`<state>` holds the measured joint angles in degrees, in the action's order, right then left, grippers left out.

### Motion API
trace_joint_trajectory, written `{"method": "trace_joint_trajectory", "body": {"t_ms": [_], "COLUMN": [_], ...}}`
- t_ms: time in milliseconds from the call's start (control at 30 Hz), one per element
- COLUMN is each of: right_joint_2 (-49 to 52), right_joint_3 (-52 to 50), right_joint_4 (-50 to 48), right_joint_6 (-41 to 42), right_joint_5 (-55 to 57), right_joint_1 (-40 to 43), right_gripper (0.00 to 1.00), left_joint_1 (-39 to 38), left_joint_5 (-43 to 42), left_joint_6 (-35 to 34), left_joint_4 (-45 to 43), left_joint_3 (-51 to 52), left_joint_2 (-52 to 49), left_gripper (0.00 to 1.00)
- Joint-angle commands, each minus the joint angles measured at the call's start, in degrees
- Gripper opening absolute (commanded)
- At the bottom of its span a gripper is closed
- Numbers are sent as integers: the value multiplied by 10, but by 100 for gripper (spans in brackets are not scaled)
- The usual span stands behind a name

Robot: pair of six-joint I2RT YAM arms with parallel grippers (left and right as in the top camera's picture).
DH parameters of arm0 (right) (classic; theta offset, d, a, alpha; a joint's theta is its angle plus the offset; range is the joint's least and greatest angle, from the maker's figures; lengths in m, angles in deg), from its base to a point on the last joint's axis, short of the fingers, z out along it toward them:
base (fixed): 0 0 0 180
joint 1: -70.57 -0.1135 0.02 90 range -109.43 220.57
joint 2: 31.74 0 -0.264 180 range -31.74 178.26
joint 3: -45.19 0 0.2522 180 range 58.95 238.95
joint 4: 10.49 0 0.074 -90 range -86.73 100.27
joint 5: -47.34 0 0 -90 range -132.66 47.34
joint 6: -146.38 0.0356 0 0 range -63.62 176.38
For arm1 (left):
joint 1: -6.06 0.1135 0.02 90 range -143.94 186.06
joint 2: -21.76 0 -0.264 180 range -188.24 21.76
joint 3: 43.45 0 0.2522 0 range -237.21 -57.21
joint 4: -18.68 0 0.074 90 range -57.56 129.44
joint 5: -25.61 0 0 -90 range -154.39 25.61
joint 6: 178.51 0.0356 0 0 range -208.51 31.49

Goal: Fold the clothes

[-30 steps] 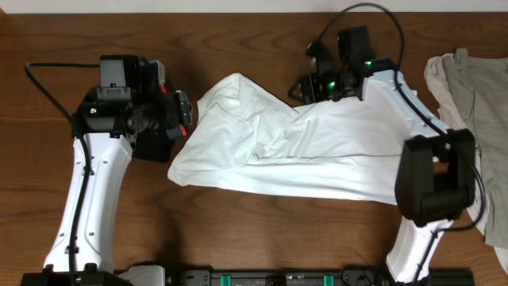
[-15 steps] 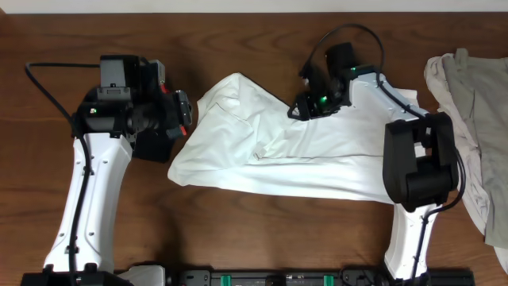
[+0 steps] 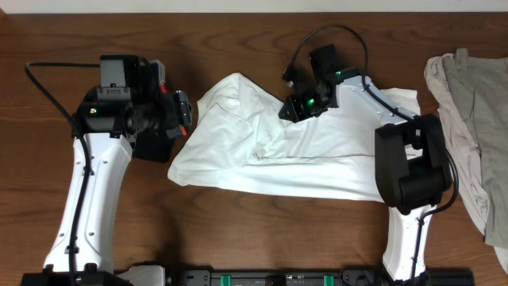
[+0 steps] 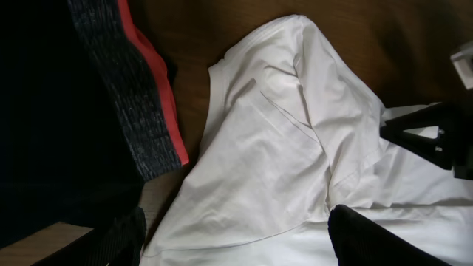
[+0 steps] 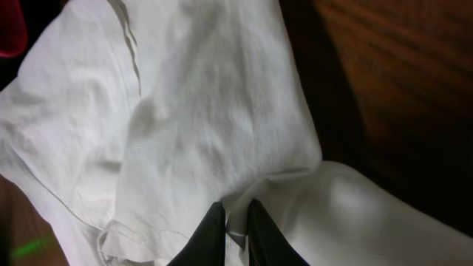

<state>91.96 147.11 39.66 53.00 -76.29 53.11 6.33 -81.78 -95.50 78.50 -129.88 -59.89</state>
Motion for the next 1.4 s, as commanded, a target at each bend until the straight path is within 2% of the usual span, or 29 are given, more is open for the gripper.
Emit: {"method": "trace_joint_trajectory", "body": {"t_ms": [0,233,400,600,733,800,867,933,1000,1100,1300,1367], "right_joint_2": [-43,-63,-63,-63,-63,-63,-63,-65,-70,-89,-163,-185], "right_joint_3": [9,10,10,10,10,10,10,10,11,11,11,11], "right_joint_4": [-9,-33,-35,-34,-27,-21,-21,-26,-28,-14,11,29], "right_joint_6": [-5,-5,-7,-82,-97,-116,-131,-131,-104,-47,3,20], "right_joint_5": [-14,-116,-138,-183,-183,-183,-177,-152,-102,-32,-26,-23], "right_joint_1": [-3,-30,-74,-141,-177,-191,-200,-196,-183,-138,-9,34], "right_gripper": [10,5,3,2,3,9,38,49,53,54,70,72], "left_joint_1": [2,2,2,2,2,2,2,2,2,2,-18,-33], "left_joint_5": [6,6,31,36,59,68,68,68,68,63,4,-16], "left_joint_6": [12,14,14,14,14,17,21,21,21,21,20,20], "left_joint_4": [-1,-3,0,2,9,13,15,19,28,39,68,66], "left_joint_3": [-12,-12,-12,-12,-12,-12,-12,-12,-12,-7,24,42], "left_joint_2": [3,3,3,3,3,3,3,3,2,0,-24,-43], "left_gripper": [81,81,81,81,81,81,81,81,81,81,81,81]}}
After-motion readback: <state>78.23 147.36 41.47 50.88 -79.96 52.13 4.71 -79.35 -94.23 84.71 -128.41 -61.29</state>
